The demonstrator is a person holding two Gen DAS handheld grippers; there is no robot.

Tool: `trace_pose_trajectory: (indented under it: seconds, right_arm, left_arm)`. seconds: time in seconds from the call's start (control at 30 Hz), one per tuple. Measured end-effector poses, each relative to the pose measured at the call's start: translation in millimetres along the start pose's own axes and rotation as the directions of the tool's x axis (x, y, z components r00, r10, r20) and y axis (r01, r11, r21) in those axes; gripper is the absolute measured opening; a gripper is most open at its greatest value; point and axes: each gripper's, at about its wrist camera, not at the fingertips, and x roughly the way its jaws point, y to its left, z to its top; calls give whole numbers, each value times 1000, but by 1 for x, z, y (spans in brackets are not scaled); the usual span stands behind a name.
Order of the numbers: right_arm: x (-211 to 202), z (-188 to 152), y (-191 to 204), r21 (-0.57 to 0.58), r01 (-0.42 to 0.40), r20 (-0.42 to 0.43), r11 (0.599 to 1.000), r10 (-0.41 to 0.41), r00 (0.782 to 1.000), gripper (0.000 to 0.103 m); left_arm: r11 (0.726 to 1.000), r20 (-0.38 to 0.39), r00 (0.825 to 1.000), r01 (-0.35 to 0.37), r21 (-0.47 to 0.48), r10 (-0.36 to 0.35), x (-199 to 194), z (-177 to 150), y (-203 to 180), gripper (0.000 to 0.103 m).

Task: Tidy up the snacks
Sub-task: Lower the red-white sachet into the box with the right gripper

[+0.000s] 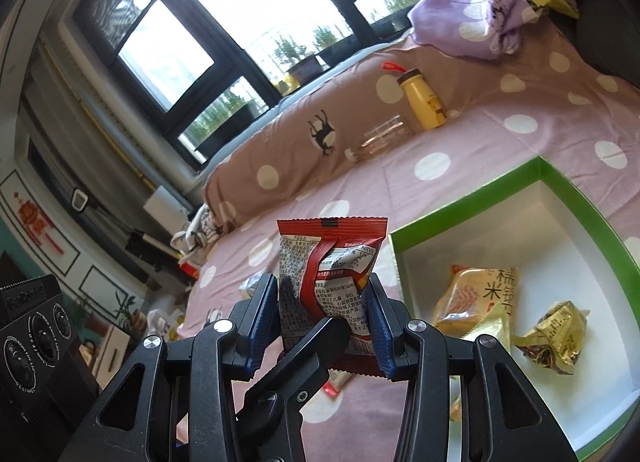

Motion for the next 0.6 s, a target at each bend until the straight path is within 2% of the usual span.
trace_pose_trajectory:
  seconds: [0.6]
  right_arm:
    - [-4,5,-52,137,87,6,987,-89,996,47]
  left_arm:
    - [993,-83,991,109,46,-105,46,3,-29,35]
